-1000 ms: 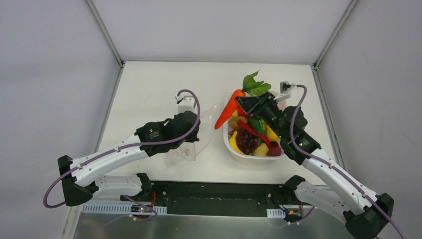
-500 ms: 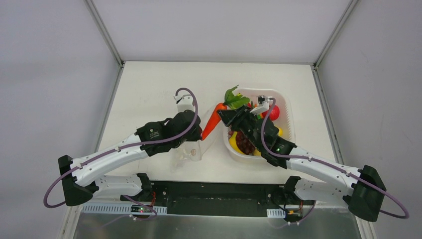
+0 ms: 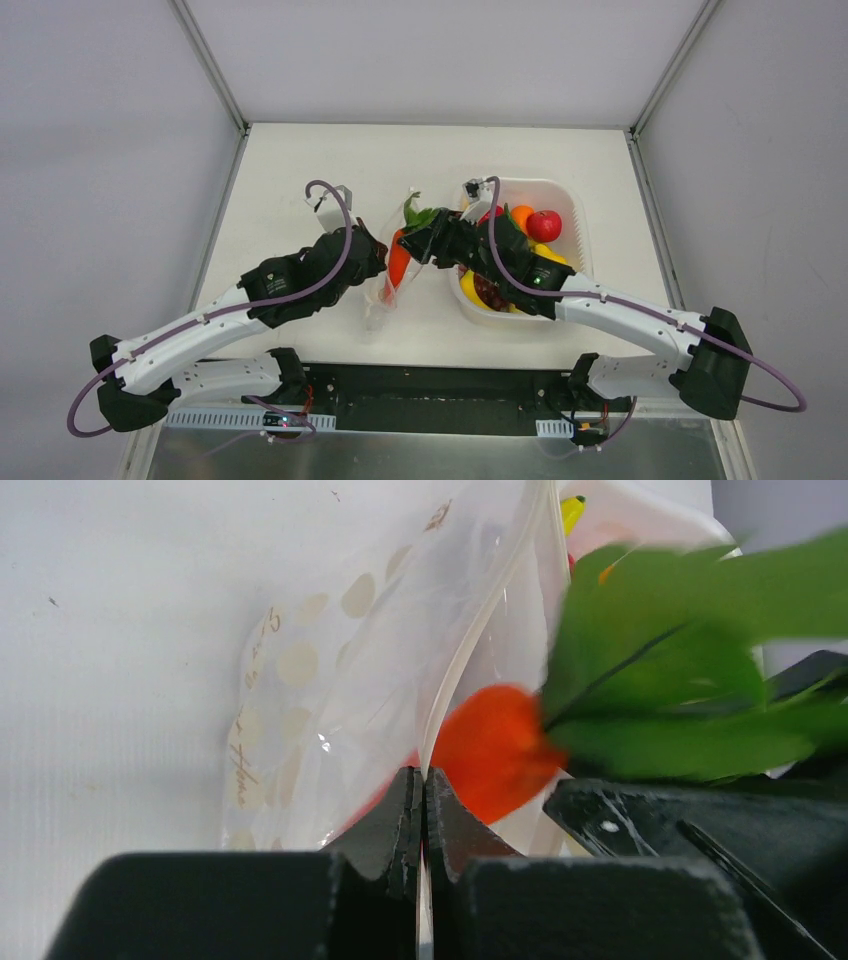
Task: Place the food in the zip-top bag and seal the zipper
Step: Place the fake vegetable in the zipper food storage bag.
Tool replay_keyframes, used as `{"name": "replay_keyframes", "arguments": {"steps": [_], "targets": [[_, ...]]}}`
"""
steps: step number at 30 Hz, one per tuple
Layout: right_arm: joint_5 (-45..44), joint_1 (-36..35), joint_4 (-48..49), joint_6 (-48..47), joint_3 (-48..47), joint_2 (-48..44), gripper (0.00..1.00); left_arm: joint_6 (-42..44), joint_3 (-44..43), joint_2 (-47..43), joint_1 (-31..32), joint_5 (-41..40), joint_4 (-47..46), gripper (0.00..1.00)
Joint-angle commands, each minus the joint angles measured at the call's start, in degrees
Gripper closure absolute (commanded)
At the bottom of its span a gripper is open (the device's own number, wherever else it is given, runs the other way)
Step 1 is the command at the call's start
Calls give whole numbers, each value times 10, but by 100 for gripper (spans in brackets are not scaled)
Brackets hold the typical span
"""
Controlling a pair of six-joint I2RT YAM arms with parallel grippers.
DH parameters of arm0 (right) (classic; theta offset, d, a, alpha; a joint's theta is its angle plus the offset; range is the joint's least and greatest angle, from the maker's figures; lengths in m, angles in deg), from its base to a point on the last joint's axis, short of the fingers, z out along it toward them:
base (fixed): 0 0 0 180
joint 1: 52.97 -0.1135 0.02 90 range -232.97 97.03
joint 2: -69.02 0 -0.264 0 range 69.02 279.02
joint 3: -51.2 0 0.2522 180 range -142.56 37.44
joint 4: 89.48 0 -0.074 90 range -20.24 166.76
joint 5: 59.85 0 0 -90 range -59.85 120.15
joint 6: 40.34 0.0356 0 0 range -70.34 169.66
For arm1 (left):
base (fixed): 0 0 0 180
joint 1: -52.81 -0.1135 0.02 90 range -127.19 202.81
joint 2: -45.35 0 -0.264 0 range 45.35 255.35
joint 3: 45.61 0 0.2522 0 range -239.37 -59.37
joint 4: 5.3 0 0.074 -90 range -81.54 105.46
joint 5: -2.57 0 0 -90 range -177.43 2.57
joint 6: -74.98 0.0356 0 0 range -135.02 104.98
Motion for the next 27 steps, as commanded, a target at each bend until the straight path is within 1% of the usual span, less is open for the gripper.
{"name": "replay_keyframes", "arguments": {"steps": [1,4,6,9,12,15,17,19,20,22,24,26,27], "targets": [[54,-3,-115,-56,-97,3,38,-14,10,-2,-6,-20,-21,100],[55,-2,-139,-71,-104,-14,29,-16,24,-16,-6,-30,-31,100],[56,-2,-167,-78,-113,-22,28,-15,31,-28,-7,-37,-37,100],[25,-2,-194,-92,-115,-39,28,-11,37,-40,-6,-49,-34,100],[-17,0,-205,-103,-102,-50,31,-9,42,-49,-7,-57,-28,100],[-23,5,-226,-102,-102,-38,32,-2,50,-58,-6,-51,-35,100],[-12,8,-238,-110,-107,-26,32,30,46,-63,-6,-44,-38,100],[-22,14,-264,-118,-122,-17,35,64,18,-73,-6,-62,4,100],[-20,18,-271,-115,-128,-16,37,85,4,-78,-7,-70,17,100],[43,32,-242,-108,-135,-18,36,123,-10,-79,-7,-66,16,100],[72,35,-209,-89,-142,2,35,136,-21,-70,-7,-52,12,100],[76,35,-221,-75,-175,45,35,136,-27,-58,-7,-42,14,100],[93,36,-238,-71,-192,66,35,130,-28,-54,-7,-42,18,100]]}}
